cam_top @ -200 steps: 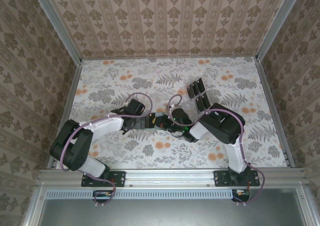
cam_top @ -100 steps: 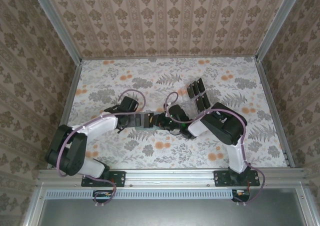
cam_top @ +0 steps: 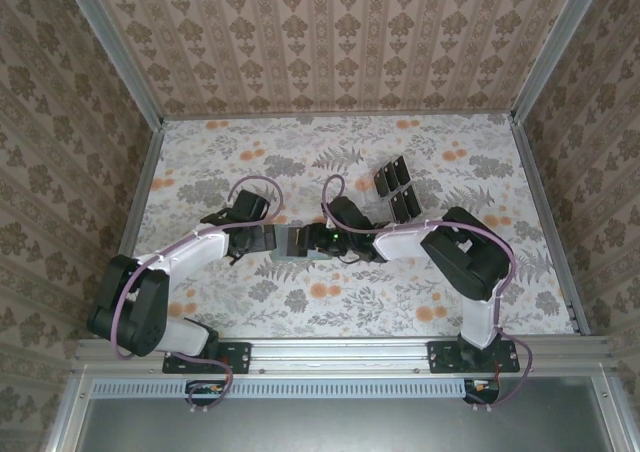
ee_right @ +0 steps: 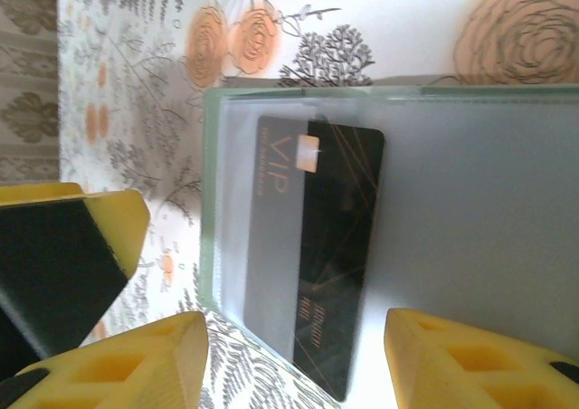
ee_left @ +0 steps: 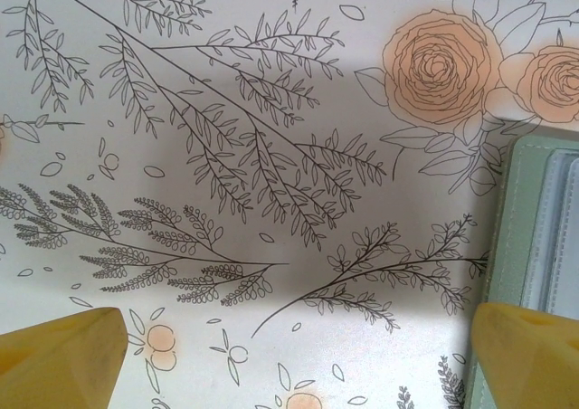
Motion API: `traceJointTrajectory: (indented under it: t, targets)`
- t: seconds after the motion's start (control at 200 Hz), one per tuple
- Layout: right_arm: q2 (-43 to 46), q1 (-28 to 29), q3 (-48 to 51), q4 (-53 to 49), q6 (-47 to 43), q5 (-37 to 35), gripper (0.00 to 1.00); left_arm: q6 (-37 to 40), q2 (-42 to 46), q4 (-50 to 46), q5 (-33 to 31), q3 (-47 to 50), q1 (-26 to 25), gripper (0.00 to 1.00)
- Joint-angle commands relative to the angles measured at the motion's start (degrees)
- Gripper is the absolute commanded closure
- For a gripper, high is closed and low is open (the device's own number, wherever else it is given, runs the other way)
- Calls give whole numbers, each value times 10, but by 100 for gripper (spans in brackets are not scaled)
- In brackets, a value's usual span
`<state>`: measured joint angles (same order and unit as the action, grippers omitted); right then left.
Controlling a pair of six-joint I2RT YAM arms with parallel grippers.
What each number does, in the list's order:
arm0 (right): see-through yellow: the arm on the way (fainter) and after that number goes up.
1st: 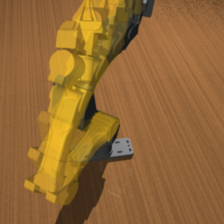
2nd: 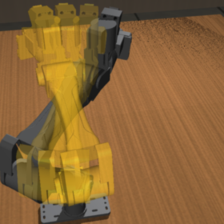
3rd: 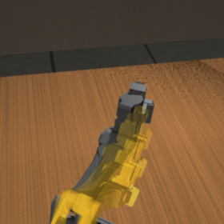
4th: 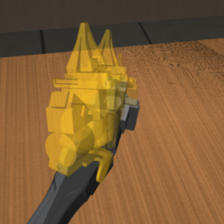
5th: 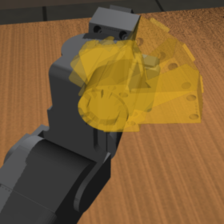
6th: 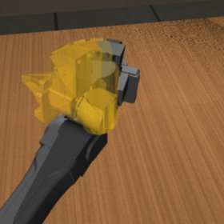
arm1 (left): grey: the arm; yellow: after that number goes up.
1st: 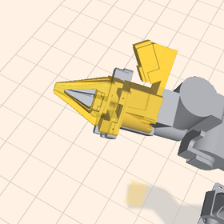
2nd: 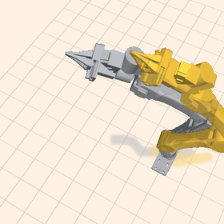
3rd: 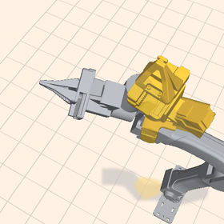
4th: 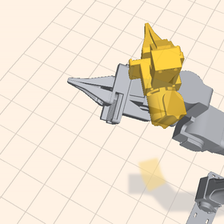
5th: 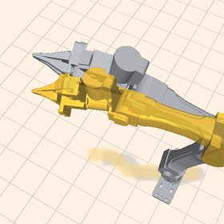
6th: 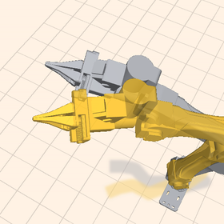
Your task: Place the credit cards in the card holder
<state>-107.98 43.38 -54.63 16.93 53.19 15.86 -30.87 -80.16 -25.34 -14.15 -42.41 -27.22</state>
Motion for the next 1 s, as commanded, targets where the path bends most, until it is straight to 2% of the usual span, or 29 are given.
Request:
traceJointTrajectory:
  t: [0.0,0.115,0.315,0.395,0.585,0.995]
  targets:
    - [33,1,-33,-129,-56,-35,44,-12,-11,-9,2,4,5,0]
    - [37,1,-57,-182,-75,-53,51,-13,-17,-6,-1,6,6,0]
    - [15,9,-103,-251,-105,-82,79,-14,-25,-3,-7,11,5,0]
    - [2,11,-114,-256,-108,-82,86,-15,-28,-2,-9,12,6,0]
    - [-27,14,-138,-262,-109,-82,90,-15,-38,0,-10,11,5,0]
    - [-79,21,-181,-267,-110,-68,90,-17,-63,13,1,11,5,0]
